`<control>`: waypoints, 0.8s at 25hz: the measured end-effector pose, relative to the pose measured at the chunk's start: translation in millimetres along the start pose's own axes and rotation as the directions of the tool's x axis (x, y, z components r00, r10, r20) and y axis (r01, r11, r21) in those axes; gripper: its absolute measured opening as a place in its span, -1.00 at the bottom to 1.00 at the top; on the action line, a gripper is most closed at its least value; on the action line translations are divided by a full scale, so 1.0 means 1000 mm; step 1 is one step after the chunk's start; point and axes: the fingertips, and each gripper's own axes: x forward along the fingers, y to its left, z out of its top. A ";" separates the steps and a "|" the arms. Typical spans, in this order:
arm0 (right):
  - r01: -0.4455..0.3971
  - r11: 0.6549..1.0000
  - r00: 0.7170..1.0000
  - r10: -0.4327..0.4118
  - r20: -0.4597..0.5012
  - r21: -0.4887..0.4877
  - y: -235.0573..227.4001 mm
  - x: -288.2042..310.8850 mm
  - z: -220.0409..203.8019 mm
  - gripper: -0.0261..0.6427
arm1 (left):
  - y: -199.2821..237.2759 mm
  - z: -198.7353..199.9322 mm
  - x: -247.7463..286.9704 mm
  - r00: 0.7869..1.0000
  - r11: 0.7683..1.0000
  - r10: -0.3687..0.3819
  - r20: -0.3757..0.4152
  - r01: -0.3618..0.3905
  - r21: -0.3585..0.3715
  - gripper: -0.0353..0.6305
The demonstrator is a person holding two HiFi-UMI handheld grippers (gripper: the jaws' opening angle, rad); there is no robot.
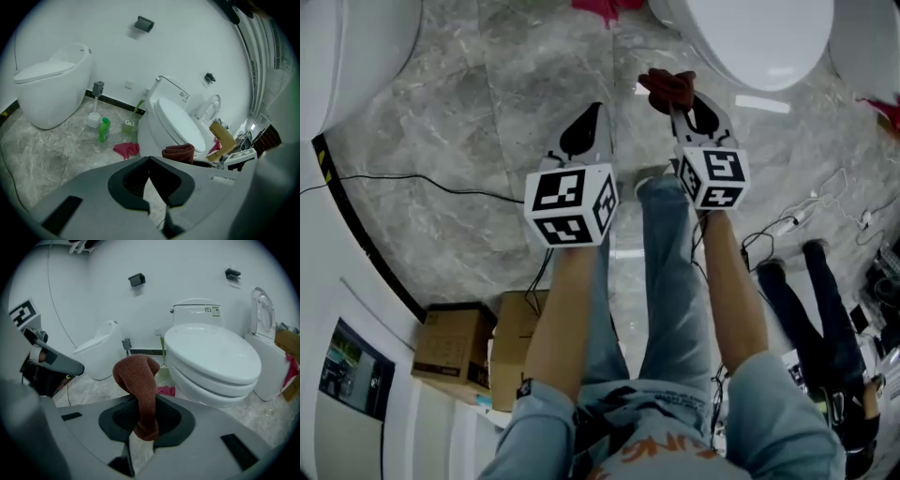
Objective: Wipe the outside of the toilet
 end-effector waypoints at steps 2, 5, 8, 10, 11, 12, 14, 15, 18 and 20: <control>-0.001 1.000 1.000 0.001 0.001 -0.008 0.012 0.021 0.009 -0.70 | 0.019 0.003 0.001 1.000 1.000 0.001 0.006 -0.001 -0.024 -0.91; 0.027 1.000 1.000 -0.027 0.011 0.007 0.021 0.049 0.022 -0.70 | 0.040 0.004 0.008 1.000 0.999 -0.019 0.004 0.019 -0.050 -0.91; 0.072 0.996 0.997 -0.073 0.027 0.059 0.025 0.079 0.031 -0.70 | 0.061 0.008 0.016 0.999 0.997 -0.041 0.001 0.041 -0.060 -0.91; 0.111 0.990 0.993 -0.114 0.033 0.092 0.022 0.098 0.033 -0.70 | 0.073 0.011 0.024 0.999 0.997 -0.052 0.001 0.052 -0.060 -0.91; 0.134 0.986 0.990 -0.138 0.034 0.103 0.019 0.106 0.033 -0.70 | 0.079 0.012 0.028 0.998 0.997 -0.056 0.001 0.056 -0.060 -0.91; 0.153 0.981 0.987 -0.158 0.033 0.117 0.016 0.114 0.032 -0.70 | 0.084 0.013 0.033 0.998 0.997 -0.059 0.002 0.059 -0.059 -0.91; 0.173 0.972 0.983 -0.180 0.032 0.157 0.010 0.131 0.033 -0.70 | 0.095 0.016 0.042 0.998 0.996 -0.060 0.008 0.061 -0.062 -0.91; 0.177 0.968 0.982 -0.185 0.034 0.176 0.007 0.138 0.035 -0.70 | 0.100 0.018 0.045 0.998 0.996 -0.062 0.011 0.063 -0.065 -0.91; 0.190 0.961 0.978 -0.202 0.041 0.200 -0.001 0.159 0.042 -0.69 | 0.109 0.023 0.055 0.997 0.995 -0.072 0.017 0.073 -0.069 -0.91; 0.208 0.956 0.974 -0.221 0.042 0.206 -0.006 0.170 0.045 -0.69 | 0.113 0.026 0.060 0.997 0.994 -0.080 0.017 0.081 -0.073 -0.91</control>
